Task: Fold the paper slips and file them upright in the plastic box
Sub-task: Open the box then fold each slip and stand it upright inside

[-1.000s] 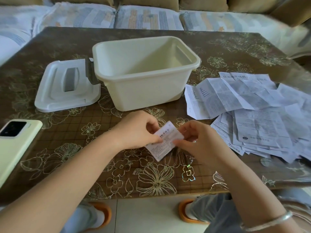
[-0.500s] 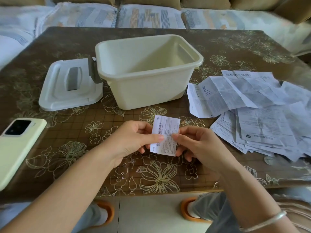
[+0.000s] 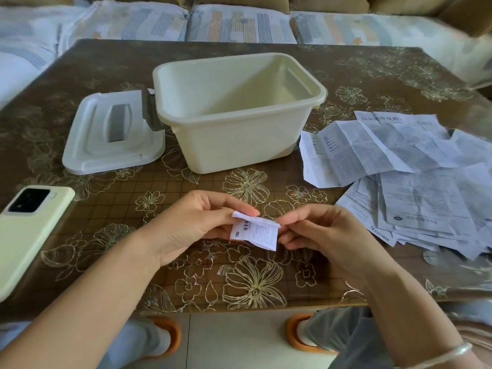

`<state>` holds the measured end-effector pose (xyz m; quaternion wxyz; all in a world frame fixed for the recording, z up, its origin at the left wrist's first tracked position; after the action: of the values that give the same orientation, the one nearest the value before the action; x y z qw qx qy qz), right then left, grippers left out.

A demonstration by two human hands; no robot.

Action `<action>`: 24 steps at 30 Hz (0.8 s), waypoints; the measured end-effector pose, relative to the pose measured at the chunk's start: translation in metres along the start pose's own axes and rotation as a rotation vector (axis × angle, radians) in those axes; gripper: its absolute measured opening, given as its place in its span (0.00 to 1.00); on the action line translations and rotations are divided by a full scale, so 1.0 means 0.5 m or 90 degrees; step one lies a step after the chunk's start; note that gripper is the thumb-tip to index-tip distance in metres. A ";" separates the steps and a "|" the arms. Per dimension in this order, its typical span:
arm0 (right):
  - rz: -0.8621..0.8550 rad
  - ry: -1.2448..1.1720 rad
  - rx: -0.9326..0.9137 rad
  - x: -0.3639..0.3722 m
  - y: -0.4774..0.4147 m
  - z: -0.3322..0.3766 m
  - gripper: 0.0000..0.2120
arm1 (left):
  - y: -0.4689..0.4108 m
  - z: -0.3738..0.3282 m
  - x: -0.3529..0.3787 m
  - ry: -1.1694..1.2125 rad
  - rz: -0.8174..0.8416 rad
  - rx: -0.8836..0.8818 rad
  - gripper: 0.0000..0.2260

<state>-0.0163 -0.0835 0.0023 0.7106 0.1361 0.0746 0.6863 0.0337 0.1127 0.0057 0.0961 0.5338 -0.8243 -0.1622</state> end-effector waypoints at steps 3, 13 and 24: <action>-0.026 0.025 0.014 0.004 -0.004 -0.007 0.09 | 0.001 0.003 0.004 -0.055 0.007 0.054 0.11; 0.060 0.202 0.033 0.013 -0.018 0.027 0.07 | 0.009 -0.013 -0.007 -0.265 -0.108 0.194 0.13; 0.003 0.196 -0.054 0.013 -0.028 0.065 0.03 | 0.009 -0.094 -0.014 -0.190 -0.139 0.176 0.11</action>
<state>0.0068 -0.0801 0.0295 0.6942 -0.0008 0.1529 0.7033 0.0484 0.1130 0.0511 -0.1187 0.5983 -0.7810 -0.1344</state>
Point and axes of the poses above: each hand's wrist, its own y-axis away from the middle knuckle, its own x-axis out of the palm, z = x × y, the point moved 3 cm from there along -y, towards the middle knuckle, and after that the axes turned 8 degrees about -z, right-handed, at the moved point
